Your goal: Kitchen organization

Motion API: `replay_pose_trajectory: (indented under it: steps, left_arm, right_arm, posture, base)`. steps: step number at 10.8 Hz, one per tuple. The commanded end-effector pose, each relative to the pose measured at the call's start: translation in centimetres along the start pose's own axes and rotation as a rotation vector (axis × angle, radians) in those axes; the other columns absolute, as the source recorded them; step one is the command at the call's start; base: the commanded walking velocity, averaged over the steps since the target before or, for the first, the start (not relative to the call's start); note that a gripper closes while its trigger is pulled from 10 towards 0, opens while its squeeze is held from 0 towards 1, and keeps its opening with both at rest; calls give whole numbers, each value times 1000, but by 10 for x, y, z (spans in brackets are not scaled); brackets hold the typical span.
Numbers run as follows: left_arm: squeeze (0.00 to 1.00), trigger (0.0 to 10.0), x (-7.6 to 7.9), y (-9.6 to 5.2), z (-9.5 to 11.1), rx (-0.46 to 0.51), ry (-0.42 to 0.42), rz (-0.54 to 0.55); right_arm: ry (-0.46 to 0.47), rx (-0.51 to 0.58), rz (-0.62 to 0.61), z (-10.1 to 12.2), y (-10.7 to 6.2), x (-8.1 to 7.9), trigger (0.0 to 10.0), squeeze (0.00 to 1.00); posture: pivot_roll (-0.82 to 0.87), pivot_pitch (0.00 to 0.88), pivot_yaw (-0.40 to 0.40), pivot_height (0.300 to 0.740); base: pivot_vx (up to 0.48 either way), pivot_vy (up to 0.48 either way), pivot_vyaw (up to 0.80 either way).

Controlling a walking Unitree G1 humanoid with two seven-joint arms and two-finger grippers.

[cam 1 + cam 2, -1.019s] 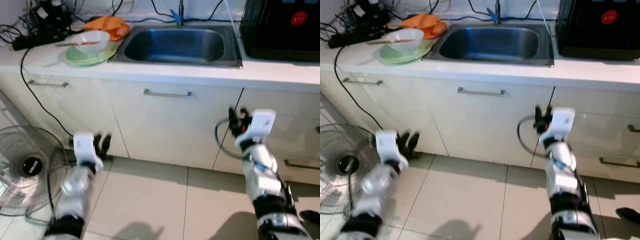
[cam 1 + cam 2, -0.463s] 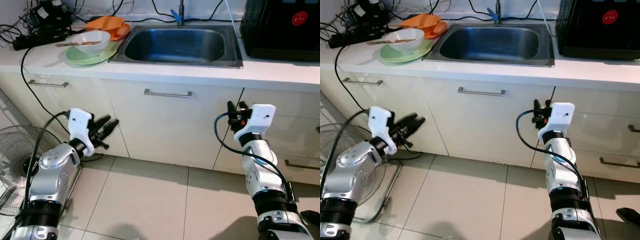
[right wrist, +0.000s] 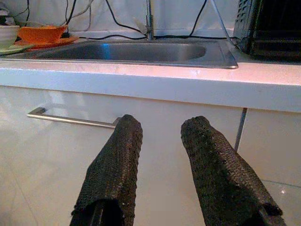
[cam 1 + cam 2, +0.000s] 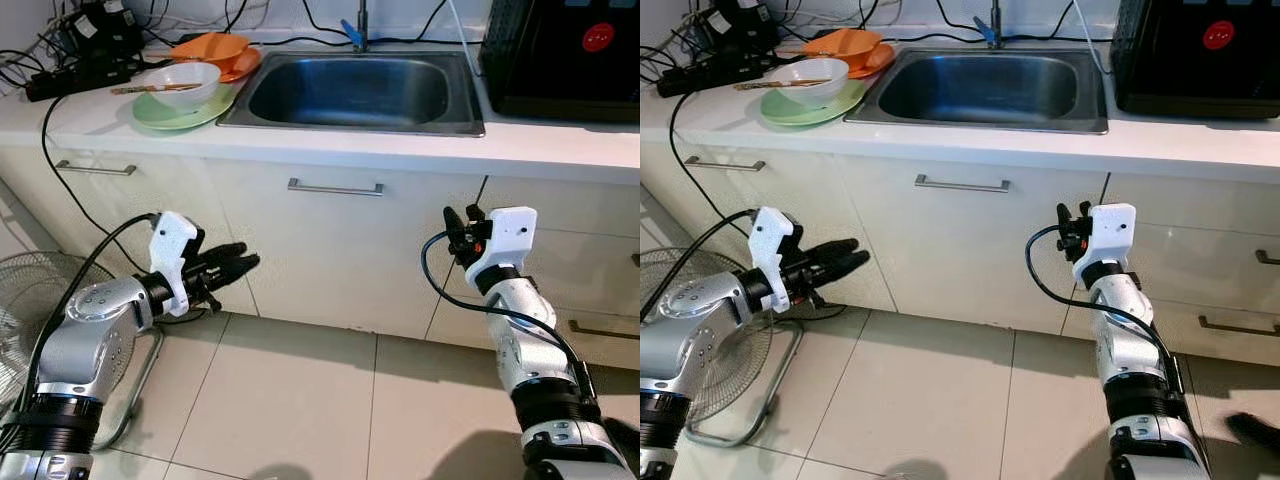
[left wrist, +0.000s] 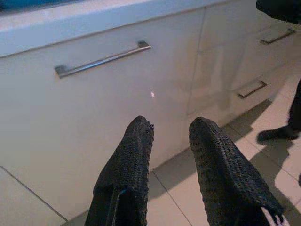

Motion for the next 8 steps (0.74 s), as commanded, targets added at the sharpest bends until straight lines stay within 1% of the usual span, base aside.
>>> replay_pose_trajectory:
  steps: [1, 2, 3, 5, 8]
  left_arm:
    - [0, 10000, 3, 1, 6, 1, 6, -28]
    - [0, 10000, 8, 3, 1, -13, -1, -38]
    - [0, 10000, 10, 4, -2, -17, -15, -37]
    - [0, 10000, 9, 4, -4, -15, -31, -16]
    - [0, 10000, 8, 5, -3, -13, -34, 5]
  right_arm:
    - [-7, -13, 21, -1, 0, -5, 10000, 0]
    - [-9, -16, 22, -2, -1, -5, 10000, 0]
    - [-11, -18, 25, -2, -1, -5, 10000, 0]
    - [-10, -24, 23, -4, -2, -4, 10000, 0]
    - [-4, -28, 26, -4, 0, -7, 10000, 0]
  posture:
    - [24, 0, 103, 740]
    - [21, 0, 101, 740]
    - [16, 0, 99, 740]
    - [24, 0, 95, 740]
    - [25, 0, 92, 740]
  base:
    - [0, 0, 0]
    - [0, 0, 0]
    - [0, 0, 0]
    - [0, 0, 0]
    - [0, 0, 0]
Point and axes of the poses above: a point about 5 cm out from each wrist's last joint towards the gripper, its own y axis pointing out of the wrist towards the gripper, its own z axis along the axis of the wrist's last joint, x = y × z, the point moved 4 cm from there along y, pointing out of the wrist towards the gripper, and after that the axes turned 12 degrees about y, right-handed, at the moved point
